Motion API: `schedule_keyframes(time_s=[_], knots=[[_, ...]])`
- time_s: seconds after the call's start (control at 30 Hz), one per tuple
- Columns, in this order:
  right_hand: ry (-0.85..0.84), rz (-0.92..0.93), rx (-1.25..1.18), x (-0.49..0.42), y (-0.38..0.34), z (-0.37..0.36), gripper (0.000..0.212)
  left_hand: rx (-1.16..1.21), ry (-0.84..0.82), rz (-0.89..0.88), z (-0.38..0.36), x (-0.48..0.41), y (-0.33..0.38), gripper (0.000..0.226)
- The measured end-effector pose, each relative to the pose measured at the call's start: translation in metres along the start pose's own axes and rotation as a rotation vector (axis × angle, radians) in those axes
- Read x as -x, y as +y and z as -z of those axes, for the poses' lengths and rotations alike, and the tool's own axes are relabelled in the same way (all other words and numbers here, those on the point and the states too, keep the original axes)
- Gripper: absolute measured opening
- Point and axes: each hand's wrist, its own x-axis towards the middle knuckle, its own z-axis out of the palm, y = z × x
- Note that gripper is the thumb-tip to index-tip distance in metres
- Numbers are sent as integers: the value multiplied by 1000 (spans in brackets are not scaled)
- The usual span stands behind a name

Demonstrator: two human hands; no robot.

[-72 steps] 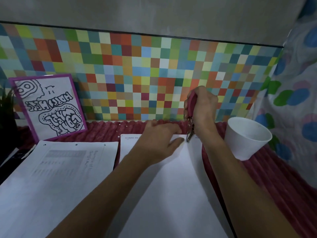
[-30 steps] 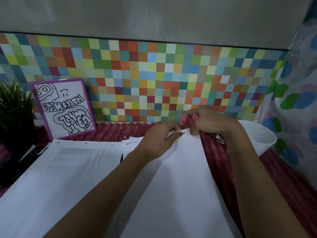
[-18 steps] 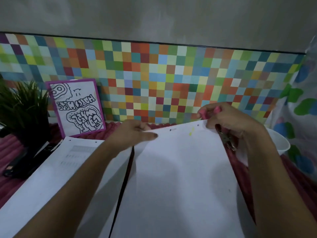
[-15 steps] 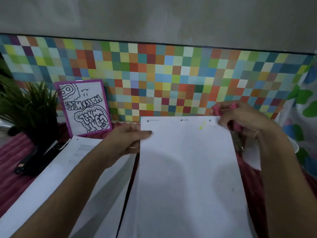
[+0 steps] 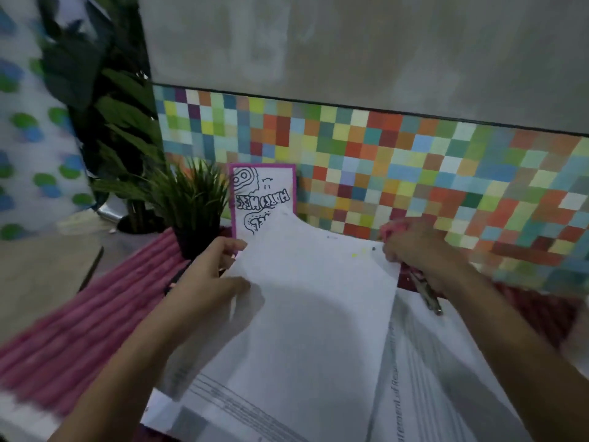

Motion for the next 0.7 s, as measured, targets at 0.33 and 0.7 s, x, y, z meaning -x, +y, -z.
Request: schedule_keyframes(time_s=[0.33, 0.7], knots=[[-157, 95, 405, -27, -7, -102, 13, -402, 3, 100, 18, -17, -60, 48], [-139, 120, 343, -29, 12, -102, 6, -684, 131, 33, 10, -14, -77, 8]])
